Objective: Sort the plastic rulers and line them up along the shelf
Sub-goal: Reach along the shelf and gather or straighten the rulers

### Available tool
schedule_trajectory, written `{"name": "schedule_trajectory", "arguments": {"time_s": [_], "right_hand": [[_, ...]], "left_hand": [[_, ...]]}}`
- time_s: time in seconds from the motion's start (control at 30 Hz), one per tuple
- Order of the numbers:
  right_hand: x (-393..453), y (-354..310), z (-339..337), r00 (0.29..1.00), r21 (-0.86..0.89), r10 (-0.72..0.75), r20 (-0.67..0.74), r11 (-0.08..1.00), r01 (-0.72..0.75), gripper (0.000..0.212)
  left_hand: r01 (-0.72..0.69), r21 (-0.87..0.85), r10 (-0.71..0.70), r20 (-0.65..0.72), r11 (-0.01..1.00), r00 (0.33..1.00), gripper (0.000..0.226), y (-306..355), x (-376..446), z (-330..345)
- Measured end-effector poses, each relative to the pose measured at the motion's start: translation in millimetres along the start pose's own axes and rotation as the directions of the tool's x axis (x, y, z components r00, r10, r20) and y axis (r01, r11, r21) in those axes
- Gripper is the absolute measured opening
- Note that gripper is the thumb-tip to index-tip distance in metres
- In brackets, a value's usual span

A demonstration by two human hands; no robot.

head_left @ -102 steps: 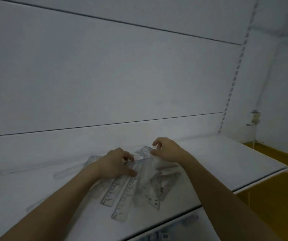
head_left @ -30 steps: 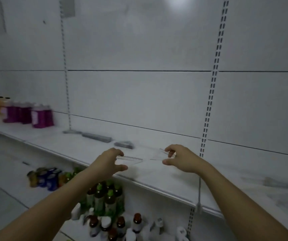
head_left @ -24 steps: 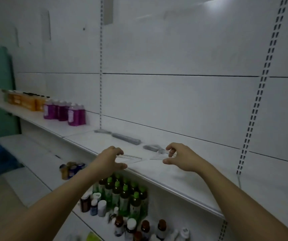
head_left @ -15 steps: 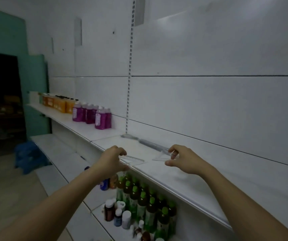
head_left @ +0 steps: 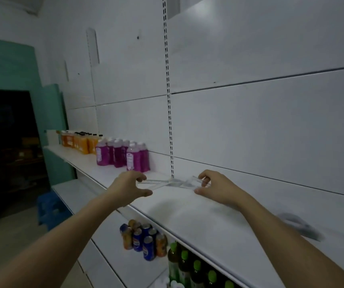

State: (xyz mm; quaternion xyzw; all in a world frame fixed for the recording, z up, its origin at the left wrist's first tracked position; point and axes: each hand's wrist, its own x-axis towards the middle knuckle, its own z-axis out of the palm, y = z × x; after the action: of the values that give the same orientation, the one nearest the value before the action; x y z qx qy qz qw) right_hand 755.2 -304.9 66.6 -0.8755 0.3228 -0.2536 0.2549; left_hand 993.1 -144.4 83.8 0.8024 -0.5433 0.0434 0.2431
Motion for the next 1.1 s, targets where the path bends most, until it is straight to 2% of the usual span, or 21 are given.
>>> {"name": "schedule_trajectory", "arguments": {"time_s": [0.1, 0.23, 0.53, 0.63, 0.9, 1.0, 1.1], "right_hand": [[20.3, 6.5, 7.3, 0.999, -0.005, 0.035, 0.011, 0.999, -0.035, 0.039], [51.6, 20.8, 9.6, 0.996, -0.032, 0.079, -0.052, 0.996, -0.081, 0.049], [104.8, 54.1, 20.4, 0.952, -0.05, 0.258, -0.165, 0.962, -0.27, 0.045], [129.0, 53.5, 34.3, 0.936, -0.048, 0.306, -0.174, 0.947, -0.318, 0.041], [186.7, 36.8, 54.6, 0.897, -0.087, 0.418, -0.145, 0.897, -0.433, 0.042], [200.7, 29.1, 59.3, 0.885, -0.128, 0.44, -0.151, 0.879, -0.459, 0.045], [210.2, 23.4, 68.0, 0.878, -0.149, 0.447, -0.172, 0.869, -0.471, 0.044]], "left_hand": [[-0.013, -0.001, 0.013, 0.032, 1.0, 0.999, 0.061, -14.7, 26.5, 12.2], [-0.055, -0.039, 0.056, 0.049, 0.998, 0.997, 0.062, -27.0, 73.6, 31.1], [-0.215, -0.104, 0.228, 0.146, 0.971, 0.963, 0.053, -51.3, 192.9, 108.9], [-0.282, -0.173, 0.313, 0.188, 0.944, 0.931, 0.055, -63.4, 229.5, 131.3], [-0.446, -0.195, 0.487, 0.343, 0.873, 0.803, 0.052, -70.1, 294.8, 175.1], [-0.535, -0.2, 0.569, 0.364, 0.821, 0.737, 0.048, -69.6, 302.9, 187.4], [-0.554, -0.248, 0.606, 0.366, 0.795, 0.706, 0.045, -72.2, 302.9, 195.0]]}}
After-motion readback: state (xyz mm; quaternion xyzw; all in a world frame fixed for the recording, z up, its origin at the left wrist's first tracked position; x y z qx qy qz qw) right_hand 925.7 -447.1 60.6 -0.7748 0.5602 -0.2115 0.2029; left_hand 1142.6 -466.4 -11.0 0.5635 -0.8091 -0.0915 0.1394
